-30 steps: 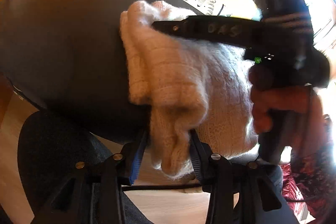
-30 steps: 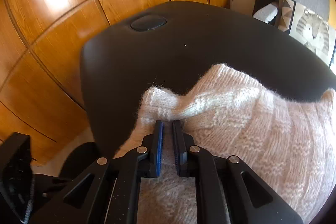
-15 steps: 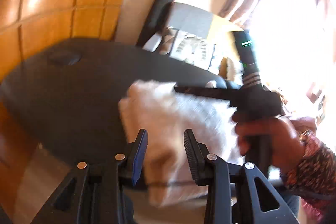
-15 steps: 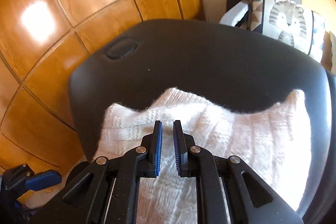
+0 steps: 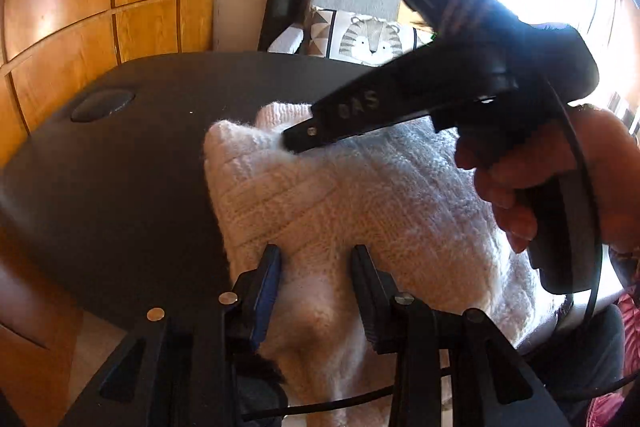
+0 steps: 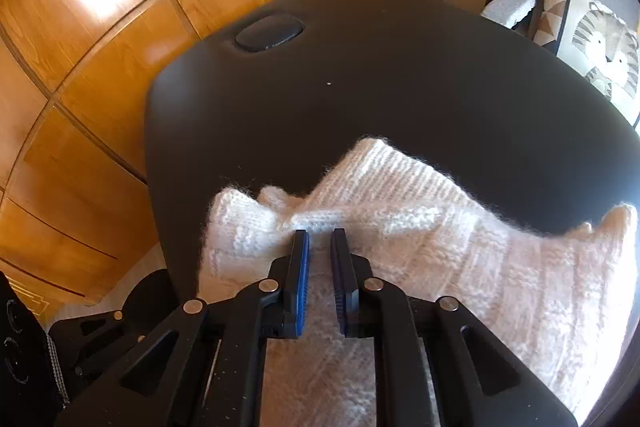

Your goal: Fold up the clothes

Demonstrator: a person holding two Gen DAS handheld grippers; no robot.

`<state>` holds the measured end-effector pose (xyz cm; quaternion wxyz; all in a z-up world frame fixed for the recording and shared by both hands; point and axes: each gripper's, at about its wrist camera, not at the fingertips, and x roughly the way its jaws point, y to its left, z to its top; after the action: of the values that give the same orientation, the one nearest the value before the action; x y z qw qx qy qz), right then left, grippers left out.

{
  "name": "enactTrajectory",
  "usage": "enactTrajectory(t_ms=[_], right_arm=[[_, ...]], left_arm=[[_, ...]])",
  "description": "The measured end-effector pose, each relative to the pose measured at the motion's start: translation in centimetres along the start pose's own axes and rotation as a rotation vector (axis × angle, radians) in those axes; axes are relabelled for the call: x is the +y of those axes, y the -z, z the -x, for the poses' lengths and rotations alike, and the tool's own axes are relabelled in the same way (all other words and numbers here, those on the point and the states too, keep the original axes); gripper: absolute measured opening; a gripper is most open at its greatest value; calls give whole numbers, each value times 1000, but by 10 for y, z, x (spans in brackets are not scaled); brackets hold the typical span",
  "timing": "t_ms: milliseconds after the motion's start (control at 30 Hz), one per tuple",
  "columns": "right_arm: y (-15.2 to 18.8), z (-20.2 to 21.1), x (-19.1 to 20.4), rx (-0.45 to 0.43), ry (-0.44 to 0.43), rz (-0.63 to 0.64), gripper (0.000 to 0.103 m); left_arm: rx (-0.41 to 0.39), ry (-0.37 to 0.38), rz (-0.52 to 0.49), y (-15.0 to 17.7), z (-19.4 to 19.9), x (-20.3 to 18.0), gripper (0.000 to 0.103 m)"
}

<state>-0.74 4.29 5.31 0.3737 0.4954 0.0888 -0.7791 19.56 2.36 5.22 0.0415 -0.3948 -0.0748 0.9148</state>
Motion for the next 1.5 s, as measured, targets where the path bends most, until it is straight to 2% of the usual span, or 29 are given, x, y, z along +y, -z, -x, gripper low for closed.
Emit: enactTrajectory(t_ms=[67, 233, 300, 433, 567, 633, 733, 800, 867, 900, 933, 1000, 1100, 1167, 1233, 1300, 1400, 1467, 1500], right_arm=[[1, -7, 5, -2, 33, 16, 14], [4, -20, 20, -51, 117, 66, 13], [4, -10, 15, -67, 84, 37, 13], [8, 18, 0, -122, -49, -88, 13], [14, 8, 7, -61, -53, -50, 13], [15, 2, 7, -74, -62, -65, 14], [18, 16, 2, -139, -108, -152, 14], [33, 48, -8, -255, -136, -221, 14], [56, 85, -25, -369, -90, -285, 31], [68, 102, -35, -422, -53, -320, 51], [80, 116, -49, -464, -15, -366, 65], [102, 136, -83, -512, 28, -475, 68], [120, 141, -125, -447, 27, -614, 67], [127, 145, -123, -471, 24, -580, 59], [130, 146, -113, -469, 57, -493, 36], [134, 142, -96, -430, 98, -385, 30], [141, 131, -78, -369, 97, -295, 30], [145, 126, -73, -338, 128, -261, 30], [147, 121, -72, -331, 134, -255, 30]], left_arm=[[-1, 31, 38, -1, -3, 6, 37], [-18, 35, 60, 8, -6, 14, 38], [-22, 35, 62, 9, -7, 14, 38], [-26, 57, 87, 10, -7, 18, 39], [-31, 54, 91, 10, -8, 19, 39], [-31, 47, 85, 10, -14, 21, 39], [-28, 47, 80, 11, -17, 23, 39], [-25, 72, 96, 8, -16, 28, 39], [-16, 114, 134, 4, -7, 34, 39], [-16, 140, 156, 1, -1, 39, 39], [-24, 149, 174, -1, 5, 43, 39], [-57, 131, 200, -5, 22, 48, 37], [-80, 118, 191, -22, 25, 46, 37], [-79, 114, 166, -37, 19, 41, 37], [-49, 83, 91, -50, 5, 24, 37], [-11, 47, 15, -54, -10, 5, 37], [42, -8, -66, -52, -29, -7, 37], [71, -42, -110, -47, -38, -10, 37], [66, -43, -120, -43, -39, -9, 37]])
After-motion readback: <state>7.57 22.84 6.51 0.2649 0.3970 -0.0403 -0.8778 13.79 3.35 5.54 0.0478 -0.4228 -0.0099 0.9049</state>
